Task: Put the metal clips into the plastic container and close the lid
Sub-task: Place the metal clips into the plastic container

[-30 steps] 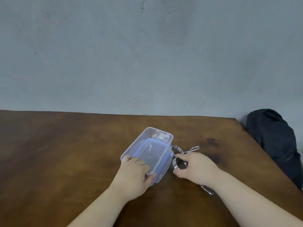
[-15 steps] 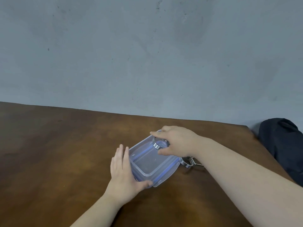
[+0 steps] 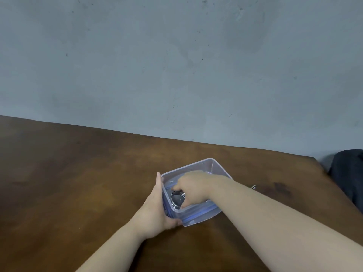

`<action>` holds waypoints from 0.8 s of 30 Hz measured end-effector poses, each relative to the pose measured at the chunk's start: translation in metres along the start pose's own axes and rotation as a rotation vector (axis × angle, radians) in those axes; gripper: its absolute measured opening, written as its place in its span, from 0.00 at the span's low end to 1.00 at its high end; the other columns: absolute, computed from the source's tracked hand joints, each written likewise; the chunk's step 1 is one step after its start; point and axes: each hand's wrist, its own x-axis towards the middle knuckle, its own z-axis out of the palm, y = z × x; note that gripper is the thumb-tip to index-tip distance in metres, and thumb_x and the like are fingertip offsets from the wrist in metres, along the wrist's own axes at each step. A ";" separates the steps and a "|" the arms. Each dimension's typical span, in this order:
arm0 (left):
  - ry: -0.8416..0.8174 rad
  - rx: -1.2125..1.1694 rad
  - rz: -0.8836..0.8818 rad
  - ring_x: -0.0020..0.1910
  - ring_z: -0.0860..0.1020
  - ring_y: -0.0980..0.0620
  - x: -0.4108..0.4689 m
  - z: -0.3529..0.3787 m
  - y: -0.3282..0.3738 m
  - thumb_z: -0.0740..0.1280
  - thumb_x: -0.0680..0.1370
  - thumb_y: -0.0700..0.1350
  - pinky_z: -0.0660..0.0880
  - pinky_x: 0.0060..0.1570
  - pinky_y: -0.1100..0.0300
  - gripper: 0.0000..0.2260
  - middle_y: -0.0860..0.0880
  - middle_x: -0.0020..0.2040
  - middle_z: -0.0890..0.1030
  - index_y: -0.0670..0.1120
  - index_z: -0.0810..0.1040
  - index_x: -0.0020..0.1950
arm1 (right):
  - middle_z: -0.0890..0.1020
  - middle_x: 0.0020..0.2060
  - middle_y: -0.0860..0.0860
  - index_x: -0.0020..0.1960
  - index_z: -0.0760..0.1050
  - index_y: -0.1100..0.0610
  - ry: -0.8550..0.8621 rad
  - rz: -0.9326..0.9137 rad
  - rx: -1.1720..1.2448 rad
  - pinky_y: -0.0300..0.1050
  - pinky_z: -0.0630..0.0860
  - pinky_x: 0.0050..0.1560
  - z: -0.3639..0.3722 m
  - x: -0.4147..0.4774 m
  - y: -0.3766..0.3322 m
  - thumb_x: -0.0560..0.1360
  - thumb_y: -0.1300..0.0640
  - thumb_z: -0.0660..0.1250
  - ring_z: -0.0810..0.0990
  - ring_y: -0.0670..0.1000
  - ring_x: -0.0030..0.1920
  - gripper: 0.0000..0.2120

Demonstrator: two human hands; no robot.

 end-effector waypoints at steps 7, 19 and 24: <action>-0.052 0.107 0.046 0.73 0.72 0.57 0.034 -0.005 0.008 0.82 0.61 0.58 0.73 0.73 0.52 0.69 0.60 0.73 0.71 0.52 0.34 0.85 | 0.81 0.58 0.46 0.66 0.80 0.50 0.408 0.163 0.532 0.41 0.70 0.59 -0.007 -0.049 0.042 0.82 0.59 0.63 0.77 0.46 0.55 0.15; 0.014 0.208 0.086 0.78 0.65 0.50 0.037 -0.004 0.001 0.74 0.67 0.52 0.70 0.74 0.42 0.46 0.53 0.79 0.67 0.64 0.56 0.82 | 0.75 0.57 0.35 0.64 0.73 0.40 0.427 0.326 0.463 0.27 0.69 0.52 0.062 -0.156 0.080 0.70 0.62 0.74 0.72 0.40 0.61 0.28; 0.012 0.200 0.086 0.76 0.69 0.48 0.037 -0.004 0.004 0.72 0.67 0.49 0.72 0.72 0.41 0.44 0.55 0.76 0.71 0.67 0.57 0.80 | 0.76 0.56 0.39 0.52 0.60 0.34 0.482 0.458 0.474 0.47 0.79 0.49 0.072 -0.160 0.073 0.70 0.59 0.74 0.80 0.49 0.53 0.29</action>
